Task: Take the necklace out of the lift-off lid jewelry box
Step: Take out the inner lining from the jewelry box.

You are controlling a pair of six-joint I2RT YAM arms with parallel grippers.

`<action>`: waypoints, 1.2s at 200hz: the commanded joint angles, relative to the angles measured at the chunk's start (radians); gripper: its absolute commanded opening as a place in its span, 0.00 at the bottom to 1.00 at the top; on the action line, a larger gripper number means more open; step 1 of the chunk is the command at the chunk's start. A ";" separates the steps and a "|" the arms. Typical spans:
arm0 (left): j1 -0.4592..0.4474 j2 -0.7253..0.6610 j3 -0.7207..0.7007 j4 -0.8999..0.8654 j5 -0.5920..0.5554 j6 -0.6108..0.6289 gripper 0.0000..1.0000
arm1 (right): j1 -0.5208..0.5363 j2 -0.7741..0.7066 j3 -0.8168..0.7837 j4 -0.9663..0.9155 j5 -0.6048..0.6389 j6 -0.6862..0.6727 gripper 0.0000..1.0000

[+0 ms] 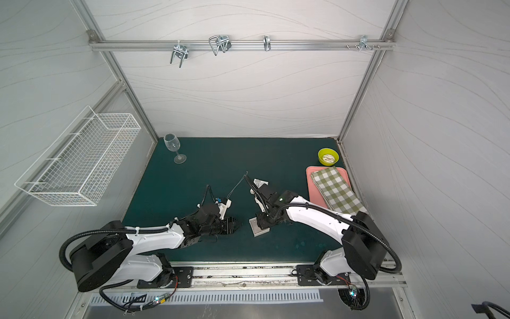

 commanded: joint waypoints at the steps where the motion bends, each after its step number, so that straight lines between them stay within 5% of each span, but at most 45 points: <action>1: 0.004 0.022 0.039 0.067 0.036 -0.041 0.46 | 0.031 0.038 0.023 0.021 0.025 0.015 0.41; 115: 0.004 0.019 0.024 0.066 0.039 -0.024 0.44 | 0.077 0.253 0.053 0.047 0.136 0.014 0.54; 156: 0.004 0.027 0.026 0.110 0.053 -0.024 0.43 | 0.088 0.328 0.062 0.070 0.110 -0.011 0.39; 240: 0.004 0.060 0.040 0.160 0.086 -0.019 0.42 | 0.116 0.242 0.041 0.113 0.086 -0.042 0.16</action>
